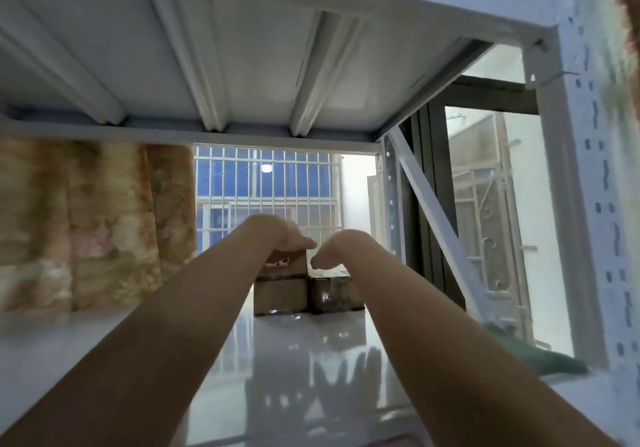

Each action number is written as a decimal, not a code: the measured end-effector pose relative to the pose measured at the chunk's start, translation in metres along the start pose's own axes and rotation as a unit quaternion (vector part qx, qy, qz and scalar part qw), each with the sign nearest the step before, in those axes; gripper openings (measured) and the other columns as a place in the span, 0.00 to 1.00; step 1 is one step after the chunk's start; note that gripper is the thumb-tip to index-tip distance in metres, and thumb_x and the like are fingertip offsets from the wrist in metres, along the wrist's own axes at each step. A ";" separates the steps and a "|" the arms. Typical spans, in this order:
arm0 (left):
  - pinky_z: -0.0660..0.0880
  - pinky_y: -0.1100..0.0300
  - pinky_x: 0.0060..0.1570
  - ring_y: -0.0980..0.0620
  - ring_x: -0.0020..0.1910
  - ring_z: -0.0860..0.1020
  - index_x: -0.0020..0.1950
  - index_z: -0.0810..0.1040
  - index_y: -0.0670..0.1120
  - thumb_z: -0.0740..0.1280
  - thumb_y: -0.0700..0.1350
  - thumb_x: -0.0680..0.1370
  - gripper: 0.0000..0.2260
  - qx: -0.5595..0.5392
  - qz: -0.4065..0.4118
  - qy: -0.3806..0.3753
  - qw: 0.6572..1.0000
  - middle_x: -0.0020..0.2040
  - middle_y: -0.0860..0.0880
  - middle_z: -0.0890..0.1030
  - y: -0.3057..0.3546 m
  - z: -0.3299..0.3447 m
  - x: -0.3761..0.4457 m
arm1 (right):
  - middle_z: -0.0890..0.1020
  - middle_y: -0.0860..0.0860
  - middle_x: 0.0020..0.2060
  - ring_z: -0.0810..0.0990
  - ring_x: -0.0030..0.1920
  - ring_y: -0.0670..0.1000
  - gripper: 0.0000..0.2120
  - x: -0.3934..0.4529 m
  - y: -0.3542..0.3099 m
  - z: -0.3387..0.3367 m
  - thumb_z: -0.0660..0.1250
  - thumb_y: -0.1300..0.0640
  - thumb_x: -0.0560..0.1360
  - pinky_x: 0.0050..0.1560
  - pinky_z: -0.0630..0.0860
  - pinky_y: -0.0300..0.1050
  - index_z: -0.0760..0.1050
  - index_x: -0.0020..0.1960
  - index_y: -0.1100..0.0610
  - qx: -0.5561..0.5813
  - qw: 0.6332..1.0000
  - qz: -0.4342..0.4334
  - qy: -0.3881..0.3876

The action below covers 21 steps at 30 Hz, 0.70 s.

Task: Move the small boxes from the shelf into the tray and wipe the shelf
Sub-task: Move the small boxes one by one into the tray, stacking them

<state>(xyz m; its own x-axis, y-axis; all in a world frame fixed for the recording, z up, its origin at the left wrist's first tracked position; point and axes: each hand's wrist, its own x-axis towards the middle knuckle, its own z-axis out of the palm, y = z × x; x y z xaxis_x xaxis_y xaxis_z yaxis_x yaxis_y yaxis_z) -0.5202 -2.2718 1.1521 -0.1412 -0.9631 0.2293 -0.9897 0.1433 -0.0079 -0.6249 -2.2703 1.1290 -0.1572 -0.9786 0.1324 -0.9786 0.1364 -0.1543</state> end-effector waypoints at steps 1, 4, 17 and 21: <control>0.71 0.56 0.50 0.49 0.46 0.76 0.66 0.71 0.43 0.53 0.63 0.79 0.27 -0.006 -0.008 -0.001 1.000 0.53 0.45 0.76 0.002 -0.001 0.002 | 0.66 0.56 0.71 0.68 0.69 0.60 0.27 0.003 0.000 0.001 0.59 0.48 0.78 0.67 0.68 0.54 0.60 0.75 0.55 0.003 1.000 0.002 -0.006; 0.70 0.50 0.63 0.43 0.62 0.74 0.74 0.60 0.44 0.54 0.64 0.79 0.32 0.008 -0.042 0.050 0.998 0.68 0.43 0.71 0.008 0.011 0.013 | 0.72 0.59 0.60 0.72 0.65 0.62 0.22 0.013 -0.005 0.014 0.58 0.51 0.78 0.66 0.68 0.59 0.66 0.71 0.57 0.000 1.000 -0.014 -0.021; 0.69 0.50 0.64 0.40 0.64 0.72 0.75 0.55 0.42 0.57 0.69 0.74 0.40 -0.067 -0.134 0.069 0.986 0.68 0.42 0.71 -0.005 0.027 0.016 | 0.73 0.56 0.42 0.76 0.59 0.63 0.19 0.027 -0.003 0.031 0.61 0.43 0.76 0.63 0.71 0.59 0.69 0.57 0.57 0.000 0.997 -0.037 -0.066; 0.70 0.51 0.60 0.40 0.64 0.72 0.75 0.58 0.42 0.55 0.71 0.73 0.42 -0.037 -0.118 0.122 0.985 0.69 0.40 0.70 -0.005 0.031 0.006 | 0.74 0.55 0.43 0.76 0.54 0.61 0.19 0.029 0.001 0.037 0.63 0.42 0.71 0.57 0.74 0.53 0.72 0.54 0.54 0.032 0.997 -0.042 -0.061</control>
<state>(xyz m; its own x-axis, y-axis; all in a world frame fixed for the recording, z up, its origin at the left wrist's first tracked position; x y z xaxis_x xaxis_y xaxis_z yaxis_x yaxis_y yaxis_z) -0.5169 -2.2852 1.1237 0.1109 -0.8892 0.4440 -0.9883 -0.0518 0.1431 -0.6257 -2.3044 1.0968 -0.0549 -0.9981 0.0284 -0.9766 0.0477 -0.2096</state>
